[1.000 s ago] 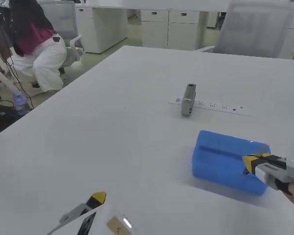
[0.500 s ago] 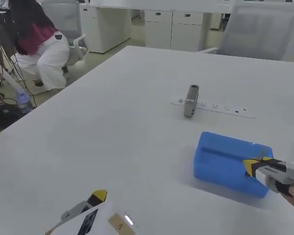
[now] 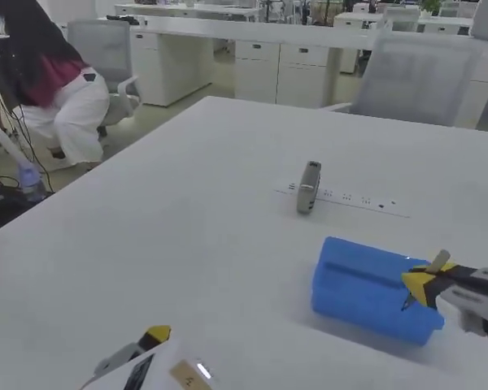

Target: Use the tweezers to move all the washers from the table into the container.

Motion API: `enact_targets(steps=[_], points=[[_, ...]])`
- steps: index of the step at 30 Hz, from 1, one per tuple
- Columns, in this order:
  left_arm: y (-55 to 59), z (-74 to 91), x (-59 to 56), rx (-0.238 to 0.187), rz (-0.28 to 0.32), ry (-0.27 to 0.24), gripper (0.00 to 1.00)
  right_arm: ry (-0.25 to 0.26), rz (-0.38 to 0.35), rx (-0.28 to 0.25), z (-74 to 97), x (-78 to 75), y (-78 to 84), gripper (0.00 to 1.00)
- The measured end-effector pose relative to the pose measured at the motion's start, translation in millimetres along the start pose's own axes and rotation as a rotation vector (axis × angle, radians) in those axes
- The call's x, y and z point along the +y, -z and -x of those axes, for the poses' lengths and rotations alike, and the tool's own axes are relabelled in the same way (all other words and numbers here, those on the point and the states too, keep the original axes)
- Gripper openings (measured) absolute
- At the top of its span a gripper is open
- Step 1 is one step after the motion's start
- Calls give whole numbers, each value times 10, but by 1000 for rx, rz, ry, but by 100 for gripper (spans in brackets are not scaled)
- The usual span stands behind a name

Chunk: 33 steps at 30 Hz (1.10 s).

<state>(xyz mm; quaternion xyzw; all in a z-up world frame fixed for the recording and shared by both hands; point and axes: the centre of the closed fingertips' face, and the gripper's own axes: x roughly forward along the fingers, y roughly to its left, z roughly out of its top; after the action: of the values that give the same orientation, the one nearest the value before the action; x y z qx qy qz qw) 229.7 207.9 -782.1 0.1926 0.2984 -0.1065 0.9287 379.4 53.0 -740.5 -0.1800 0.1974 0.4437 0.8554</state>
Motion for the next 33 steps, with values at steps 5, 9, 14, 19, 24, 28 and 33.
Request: enact_targets(steps=[5, 9, 14, 19, 24, 28, 33], points=[[-9, 4, 5, -8, 1, -4, 86, -103, 78, 87, 91, 334, 187, 2], [-17, 9, 14, -14, 3, -9, 85, -169, 153, 211, 155, 499, 472, 2], [-24, 12, 28, -20, 7, -16, 85, -212, 274, 322, 133, 595, 700, 2], [-26, 13, 37, -20, 5, -22, 85, -285, 296, 353, -25, 771, 757, 3], [-19, 12, 49, -16, 11, -27, 85, -336, 295, 334, -201, 866, 758, 3], [-18, 11, 43, -15, 8, -27, 84, -358, 302, 336, -332, 917, 796, 3], [-7, 7, 42, -8, 6, -27, 84, -416, 360, 346, -384, 1030, 924, 3]])
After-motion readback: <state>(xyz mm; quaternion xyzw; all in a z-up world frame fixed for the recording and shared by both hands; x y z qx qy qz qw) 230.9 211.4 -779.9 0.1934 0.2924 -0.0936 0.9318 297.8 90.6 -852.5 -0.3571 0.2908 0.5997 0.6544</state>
